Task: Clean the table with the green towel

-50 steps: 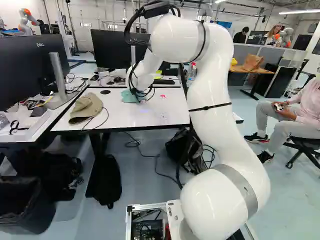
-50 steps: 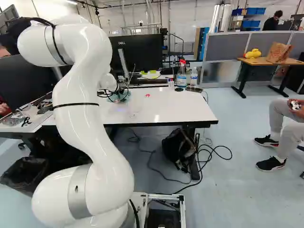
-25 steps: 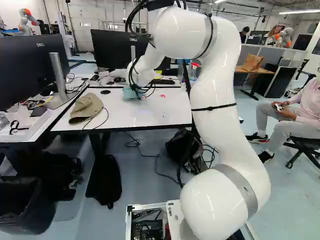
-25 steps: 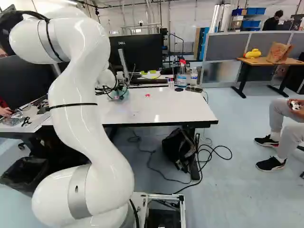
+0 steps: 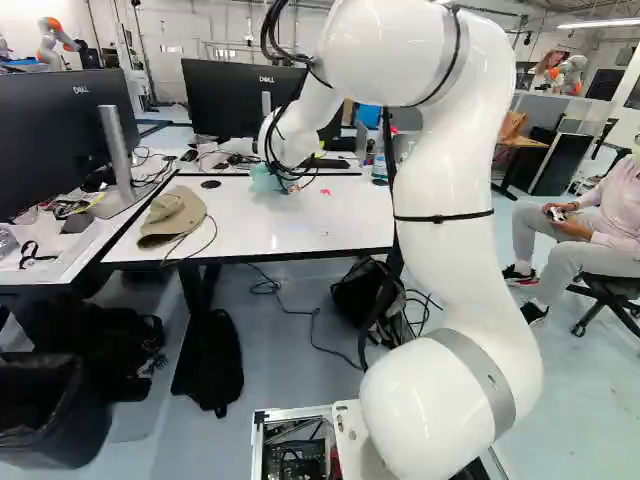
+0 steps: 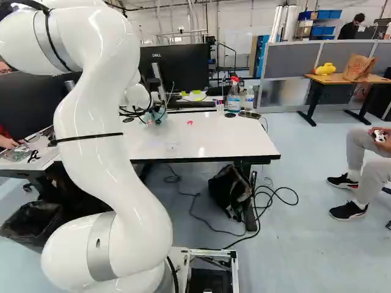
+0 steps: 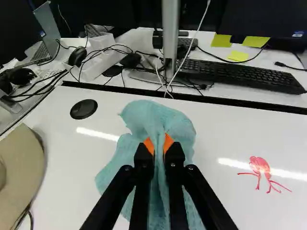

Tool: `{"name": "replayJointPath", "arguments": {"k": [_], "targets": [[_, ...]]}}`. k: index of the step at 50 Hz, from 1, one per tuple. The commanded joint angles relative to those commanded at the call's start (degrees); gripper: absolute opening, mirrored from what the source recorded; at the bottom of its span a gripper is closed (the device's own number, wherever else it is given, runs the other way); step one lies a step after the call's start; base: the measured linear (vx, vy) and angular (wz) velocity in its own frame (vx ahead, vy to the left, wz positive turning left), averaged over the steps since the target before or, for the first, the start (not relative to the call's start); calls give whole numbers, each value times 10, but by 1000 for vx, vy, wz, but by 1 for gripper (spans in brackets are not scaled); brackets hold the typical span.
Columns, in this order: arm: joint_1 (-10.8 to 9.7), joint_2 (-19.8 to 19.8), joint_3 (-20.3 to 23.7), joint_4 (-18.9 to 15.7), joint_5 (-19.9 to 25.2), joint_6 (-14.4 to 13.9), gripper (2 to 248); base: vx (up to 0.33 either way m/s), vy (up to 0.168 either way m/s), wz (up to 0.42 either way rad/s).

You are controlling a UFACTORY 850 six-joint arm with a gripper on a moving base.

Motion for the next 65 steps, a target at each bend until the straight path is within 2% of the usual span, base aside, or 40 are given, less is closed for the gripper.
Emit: {"name": "replayJointPath", "arguments": {"k": [65], "targets": [[-95, 32, 41, 0, 0, 0, 41, 0, 0, 0]]}}
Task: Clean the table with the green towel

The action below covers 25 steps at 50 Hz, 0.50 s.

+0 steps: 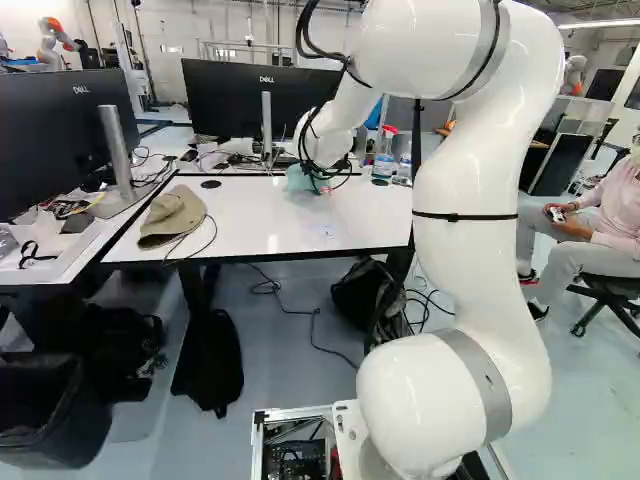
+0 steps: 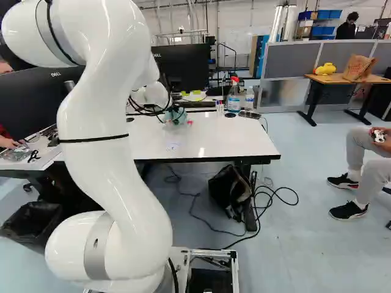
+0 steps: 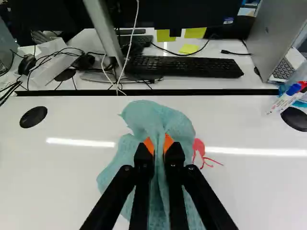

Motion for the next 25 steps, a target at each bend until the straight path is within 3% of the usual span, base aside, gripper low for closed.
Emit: {"name": "replayJointPath", "arguments": {"k": [25], "targets": [[-38, -8, -4, 0, 0, 0, 41, 0, 0, 0]]}}
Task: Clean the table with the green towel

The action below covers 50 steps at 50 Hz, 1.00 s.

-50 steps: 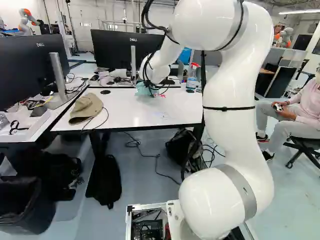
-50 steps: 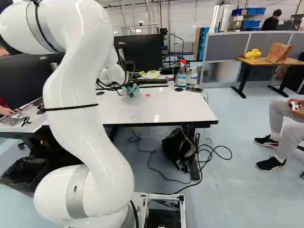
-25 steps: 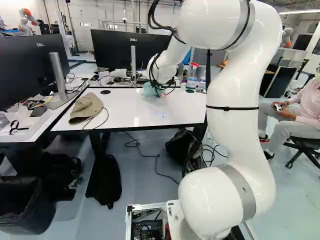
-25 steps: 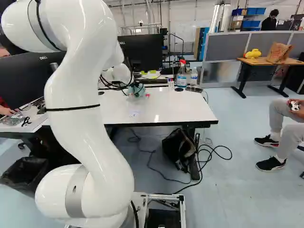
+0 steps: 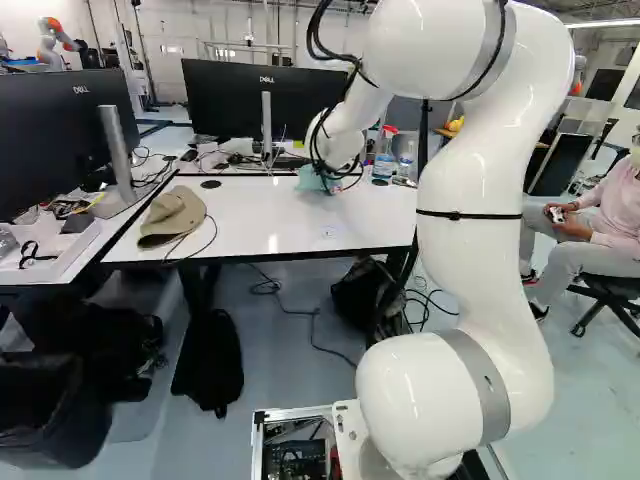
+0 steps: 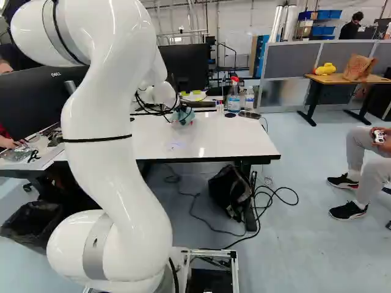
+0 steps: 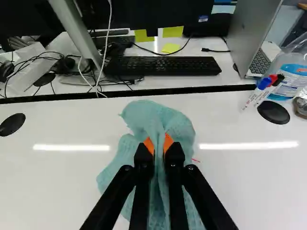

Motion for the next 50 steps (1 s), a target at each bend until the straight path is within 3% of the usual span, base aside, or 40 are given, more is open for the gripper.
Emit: {"name": "replayJointPath", "arguments": {"k": [17, 50], "targets": [[-26, -30, -16, 0, 0, 0, 41, 0, 0, 0], [-25, -61, -22, 0, -1, 0, 41, 0, 0, 0]]}}
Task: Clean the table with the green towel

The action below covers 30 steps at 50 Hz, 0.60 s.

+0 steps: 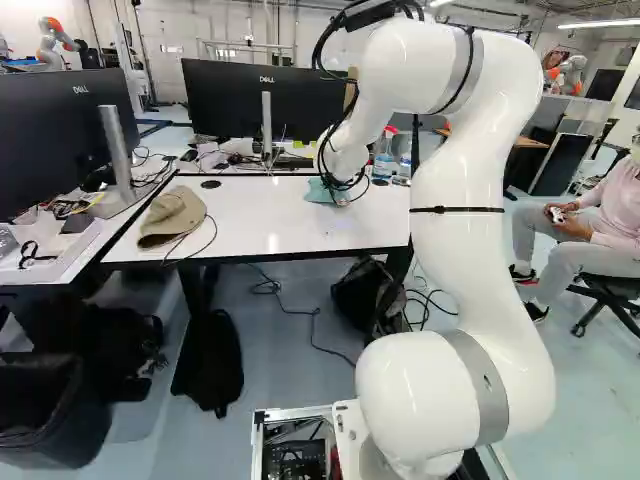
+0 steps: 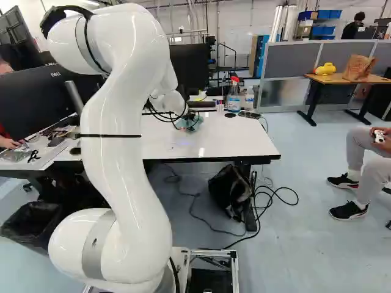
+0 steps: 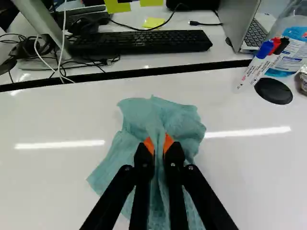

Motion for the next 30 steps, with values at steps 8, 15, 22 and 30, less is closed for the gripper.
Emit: {"name": "replayJointPath", "arguments": {"k": [8, 15, 22, 30], "targets": [[0, 0, 0, 0, -12, 0, 41, 0, 0, 0], [0, 0, 0, 0, -30, 0, 41, 0, 0, 0], [0, 0, 0, 0, -45, 0, 41, 0, 0, 0], [-1, 0, 1, 0, -47, 0, 41, 0, 0, 0]]}}
